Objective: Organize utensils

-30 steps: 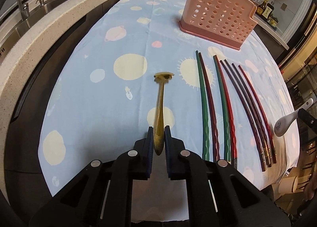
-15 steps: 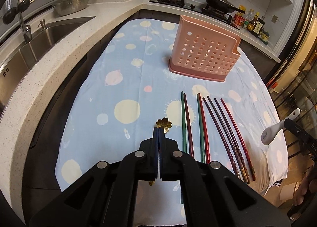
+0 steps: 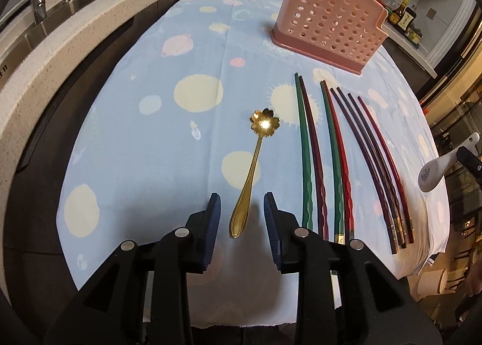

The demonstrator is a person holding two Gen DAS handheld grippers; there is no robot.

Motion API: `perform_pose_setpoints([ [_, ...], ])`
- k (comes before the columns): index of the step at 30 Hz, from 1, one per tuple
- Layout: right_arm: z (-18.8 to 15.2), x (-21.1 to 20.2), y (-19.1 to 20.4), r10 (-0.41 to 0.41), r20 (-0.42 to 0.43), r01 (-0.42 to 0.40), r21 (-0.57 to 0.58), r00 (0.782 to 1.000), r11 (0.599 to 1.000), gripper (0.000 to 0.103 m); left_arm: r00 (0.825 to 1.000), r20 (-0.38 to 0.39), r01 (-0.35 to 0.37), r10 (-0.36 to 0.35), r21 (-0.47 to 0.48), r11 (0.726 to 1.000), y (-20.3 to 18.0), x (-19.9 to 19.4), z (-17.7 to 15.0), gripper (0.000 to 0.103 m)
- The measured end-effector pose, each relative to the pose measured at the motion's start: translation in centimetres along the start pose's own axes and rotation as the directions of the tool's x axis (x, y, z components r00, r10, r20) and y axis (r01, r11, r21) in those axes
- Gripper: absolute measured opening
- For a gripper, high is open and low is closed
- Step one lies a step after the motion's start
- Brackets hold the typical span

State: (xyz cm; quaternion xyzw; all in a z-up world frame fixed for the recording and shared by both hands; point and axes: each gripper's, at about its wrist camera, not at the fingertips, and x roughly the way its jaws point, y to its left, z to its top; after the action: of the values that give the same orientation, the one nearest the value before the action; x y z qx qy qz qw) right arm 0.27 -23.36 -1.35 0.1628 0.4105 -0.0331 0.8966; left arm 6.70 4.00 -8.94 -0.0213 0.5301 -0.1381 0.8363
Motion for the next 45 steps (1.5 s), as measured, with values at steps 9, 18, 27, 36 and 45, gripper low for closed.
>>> perform_pose_setpoints([
  [9, -0.1, 0.2, 0.1, 0.0, -0.01, 0.0, 0.0, 1.0, 1.0, 0.006, 1.0, -0.015, -0.002, 0.002, 0.01, 1.0, 0.2, 1.0, -0.5, 0.012],
  [18, 0.0, 0.1, 0.2, 0.0, 0.002, 0.0, -0.003, 1.0, 1.0, 0.006, 1.0, 0.014, 0.002, -0.002, 0.016, 1.0, -0.2, -0.9, 0.0, 0.008],
  [27, 0.3, -0.2, 0.2, 0.008, 0.016, -0.008, -0.003, 1.0, 1.0, 0.006, 0.998, 0.067, 0.015, -0.017, 0.028, 0.999, -1.0, -2.8, 2.3, 0.001],
  [36, 2.7, -1.1, 0.4, 0.027, 0.066, -0.025, -0.022, 0.997, 0.999, 0.006, 0.995, 0.089, 0.043, -0.046, 0.031, 0.999, -1.8, -5.1, 5.3, 0.001],
  [45, 12.0, -1.9, 1.6, 0.104, 0.226, -0.088, -0.079, 0.969, 0.993, 0.006, 0.971, 0.225, 0.051, -0.083, 0.146, 0.988, -5.0, -11.0, 13.1, 0.001],
])
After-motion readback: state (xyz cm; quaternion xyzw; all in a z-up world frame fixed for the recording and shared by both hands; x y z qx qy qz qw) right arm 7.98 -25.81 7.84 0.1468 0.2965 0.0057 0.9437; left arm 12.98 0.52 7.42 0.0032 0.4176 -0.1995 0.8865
